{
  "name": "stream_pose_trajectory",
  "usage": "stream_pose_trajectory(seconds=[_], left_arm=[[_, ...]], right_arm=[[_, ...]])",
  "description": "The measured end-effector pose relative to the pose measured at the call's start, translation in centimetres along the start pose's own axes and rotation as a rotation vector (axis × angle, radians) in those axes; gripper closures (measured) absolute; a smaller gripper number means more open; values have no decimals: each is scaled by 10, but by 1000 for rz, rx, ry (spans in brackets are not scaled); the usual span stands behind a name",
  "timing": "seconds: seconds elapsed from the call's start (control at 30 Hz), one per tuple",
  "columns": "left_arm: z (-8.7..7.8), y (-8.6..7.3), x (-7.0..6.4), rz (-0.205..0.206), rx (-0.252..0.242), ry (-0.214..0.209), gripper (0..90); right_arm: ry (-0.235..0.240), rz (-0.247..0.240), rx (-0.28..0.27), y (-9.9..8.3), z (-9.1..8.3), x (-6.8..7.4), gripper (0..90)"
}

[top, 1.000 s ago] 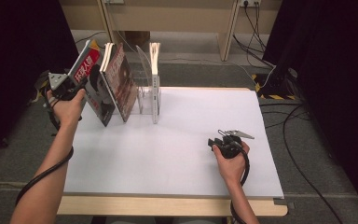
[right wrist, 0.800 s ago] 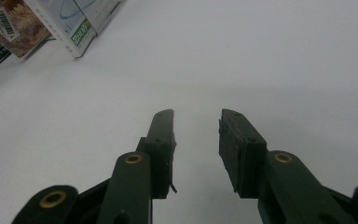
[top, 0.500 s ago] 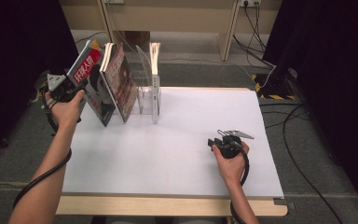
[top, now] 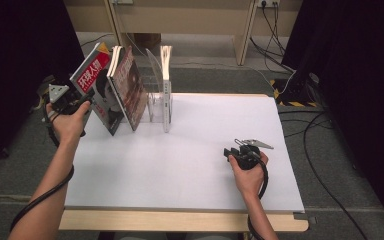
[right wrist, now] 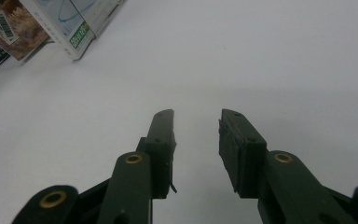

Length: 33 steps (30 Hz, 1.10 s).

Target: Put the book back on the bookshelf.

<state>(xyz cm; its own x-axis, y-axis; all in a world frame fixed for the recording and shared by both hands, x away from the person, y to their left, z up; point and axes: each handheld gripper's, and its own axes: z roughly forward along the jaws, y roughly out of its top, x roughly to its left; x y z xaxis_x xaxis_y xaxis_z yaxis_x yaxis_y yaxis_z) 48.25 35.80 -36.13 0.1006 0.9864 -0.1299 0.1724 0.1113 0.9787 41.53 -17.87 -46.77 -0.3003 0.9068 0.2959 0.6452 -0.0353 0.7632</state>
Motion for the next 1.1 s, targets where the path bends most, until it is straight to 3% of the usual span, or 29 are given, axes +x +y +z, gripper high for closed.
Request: stream_pose_trajectory(seconds=[0.63,1.1], left_arm=[[-20,-9,0,-3,14,-11,549],[-43,-24,5,-4,38,-24,539]], right_arm=[[3,6,-1,0,-1,-3,656],[-1,9,1,-1,-1,2,656]])
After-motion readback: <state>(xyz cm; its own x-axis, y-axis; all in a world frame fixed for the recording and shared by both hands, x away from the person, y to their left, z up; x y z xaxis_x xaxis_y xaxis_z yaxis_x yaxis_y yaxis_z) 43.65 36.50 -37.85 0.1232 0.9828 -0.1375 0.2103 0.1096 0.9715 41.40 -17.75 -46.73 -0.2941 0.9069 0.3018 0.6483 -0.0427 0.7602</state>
